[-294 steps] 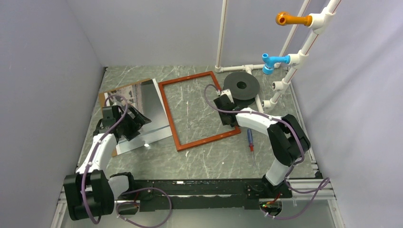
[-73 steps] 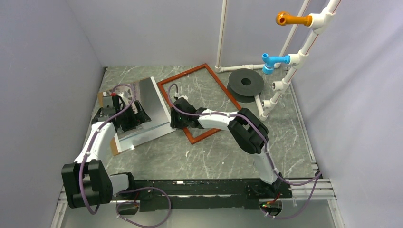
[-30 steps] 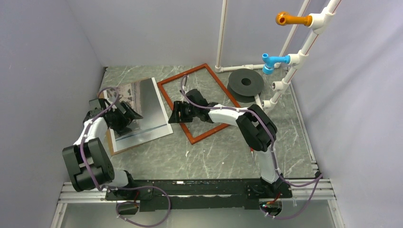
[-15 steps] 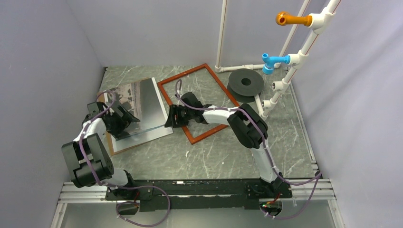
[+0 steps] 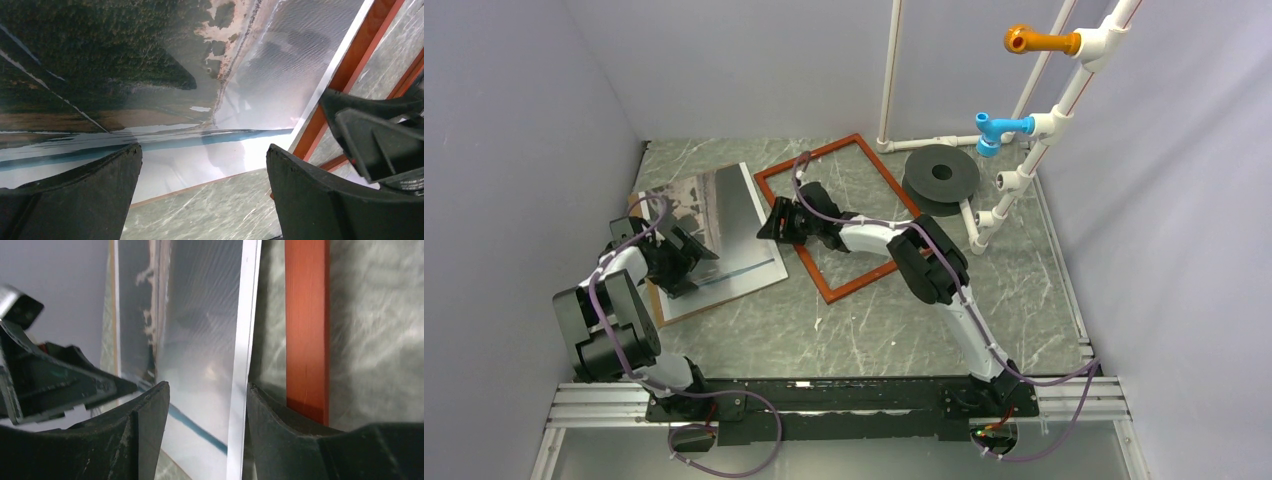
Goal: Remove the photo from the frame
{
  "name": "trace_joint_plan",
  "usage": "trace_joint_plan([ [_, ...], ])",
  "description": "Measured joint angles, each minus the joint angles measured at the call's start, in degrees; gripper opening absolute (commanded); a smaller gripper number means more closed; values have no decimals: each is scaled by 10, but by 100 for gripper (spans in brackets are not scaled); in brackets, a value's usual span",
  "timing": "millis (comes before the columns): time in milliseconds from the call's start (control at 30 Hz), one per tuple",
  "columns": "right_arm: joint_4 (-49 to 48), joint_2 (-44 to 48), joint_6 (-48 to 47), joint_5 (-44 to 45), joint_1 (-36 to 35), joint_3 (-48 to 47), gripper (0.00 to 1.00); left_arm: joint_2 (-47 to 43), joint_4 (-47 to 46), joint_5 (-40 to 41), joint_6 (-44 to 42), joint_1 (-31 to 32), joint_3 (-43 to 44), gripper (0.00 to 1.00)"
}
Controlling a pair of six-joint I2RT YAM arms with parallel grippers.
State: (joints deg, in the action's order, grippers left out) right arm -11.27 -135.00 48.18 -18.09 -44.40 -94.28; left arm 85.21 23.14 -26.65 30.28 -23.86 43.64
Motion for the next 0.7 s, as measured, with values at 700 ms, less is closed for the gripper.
trace_joint_plan([
  [700,-86,-152,99,-9,44,-199,55,32,17,5,-4,-1,30,99],
])
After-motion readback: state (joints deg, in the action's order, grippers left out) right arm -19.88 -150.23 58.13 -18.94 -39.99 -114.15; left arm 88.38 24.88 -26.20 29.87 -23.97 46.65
